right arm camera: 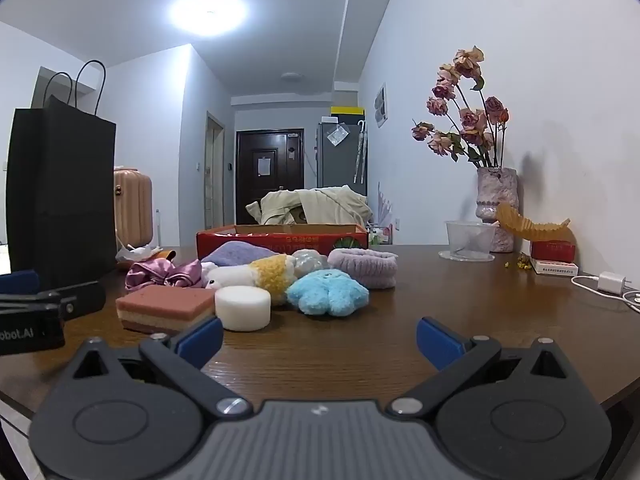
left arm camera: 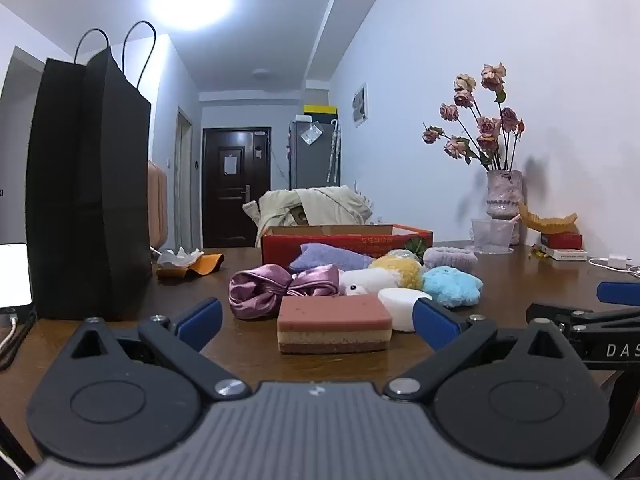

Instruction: Organize soft objects

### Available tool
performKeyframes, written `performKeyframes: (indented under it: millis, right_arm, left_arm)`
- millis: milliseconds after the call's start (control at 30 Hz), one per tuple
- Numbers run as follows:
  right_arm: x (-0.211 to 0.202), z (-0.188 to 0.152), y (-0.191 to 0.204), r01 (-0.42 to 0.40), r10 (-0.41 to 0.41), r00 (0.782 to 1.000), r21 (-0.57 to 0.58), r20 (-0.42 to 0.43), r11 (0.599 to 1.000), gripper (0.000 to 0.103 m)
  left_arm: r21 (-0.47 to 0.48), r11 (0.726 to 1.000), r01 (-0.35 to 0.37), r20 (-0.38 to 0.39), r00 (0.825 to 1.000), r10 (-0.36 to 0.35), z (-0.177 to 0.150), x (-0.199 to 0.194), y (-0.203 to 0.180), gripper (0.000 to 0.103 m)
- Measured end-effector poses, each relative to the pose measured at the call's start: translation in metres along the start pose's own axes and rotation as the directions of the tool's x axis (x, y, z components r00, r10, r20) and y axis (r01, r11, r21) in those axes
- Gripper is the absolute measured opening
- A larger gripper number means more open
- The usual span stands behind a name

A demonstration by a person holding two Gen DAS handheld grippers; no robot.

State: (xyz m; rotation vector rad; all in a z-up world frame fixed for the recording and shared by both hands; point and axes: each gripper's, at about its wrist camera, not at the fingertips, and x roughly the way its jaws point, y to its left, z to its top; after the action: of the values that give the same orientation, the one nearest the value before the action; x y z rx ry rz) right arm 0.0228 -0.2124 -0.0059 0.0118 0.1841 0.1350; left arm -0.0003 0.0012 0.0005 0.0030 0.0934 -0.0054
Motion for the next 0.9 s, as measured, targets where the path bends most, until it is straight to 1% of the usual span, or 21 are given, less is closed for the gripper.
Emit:
performKeyframes:
  millis: [67,100,133,233,300,400,567,900]
  right_arm:
    - [0.0003,0.0001,0.0008,-0.005,0.005,1.000,0.003,-0.012,1.000,0.103]
    - [0.0005,0.0002,0.0011,-0.007,0.007,1.000,0.003,-0.012,1.000,0.103]
    - [0.0005,0.0005,0.0014,-0.008,0.008,1.000,0.004,-0.011,1.000,0.103]
    - [0.0003,0.0002,-0.0007,-0.011,0.011,1.000,0.003,-0.008,1.000,0.103]
    - [0.0025,0.0000,0.0018,-0.012,0.012,1.000,-0.007,-0.008,1.000,0.103]
    - [-0.0016,-0.0018,0.0007,-0.013,0.014,1.000,-0.015,0.005,1.000,0.103]
    - [0.0027,0.0007,0.0032,0.007,-0.007,1.000,-0.017,0.004,1.000,0.103]
    - [0.0069,0.0022,0.0023,0.020,-0.020,1.000,-0.011,0.004,1.000,0.103]
  left_arm:
    - [-0.017,1.000,-0.004,-0.003,1.000,0.004,0.0007,-0.0034,0.0017,0.103]
    - [-0.006,1.000,-0.004,-0.029,1.000,0.004,0.0048,0.0016,0.0029,0.103]
    - [0.017,1.000,-0.007,-0.038,0.999,0.008,0.0038,0.0050,-0.0009,0.103]
    - [0.028,1.000,-0.006,-0.014,1.000,0.006,0.0025,0.0030,-0.0038,0.103]
    - [0.015,1.000,-0.004,-0.005,1.000,0.004,0.0021,0.0009,0.0003,0.103]
    - [0.004,1.000,-0.004,-0.011,1.000,0.004,0.0027,0.0030,0.0024,0.103]
    - [0.012,1.000,-0.001,-0.014,1.000,0.002,0.0043,0.0029,0.0012,0.103]
    - [0.005,1.000,-0.001,-0.016,1.000,0.001,0.0066,0.0047,0.0012,0.103]
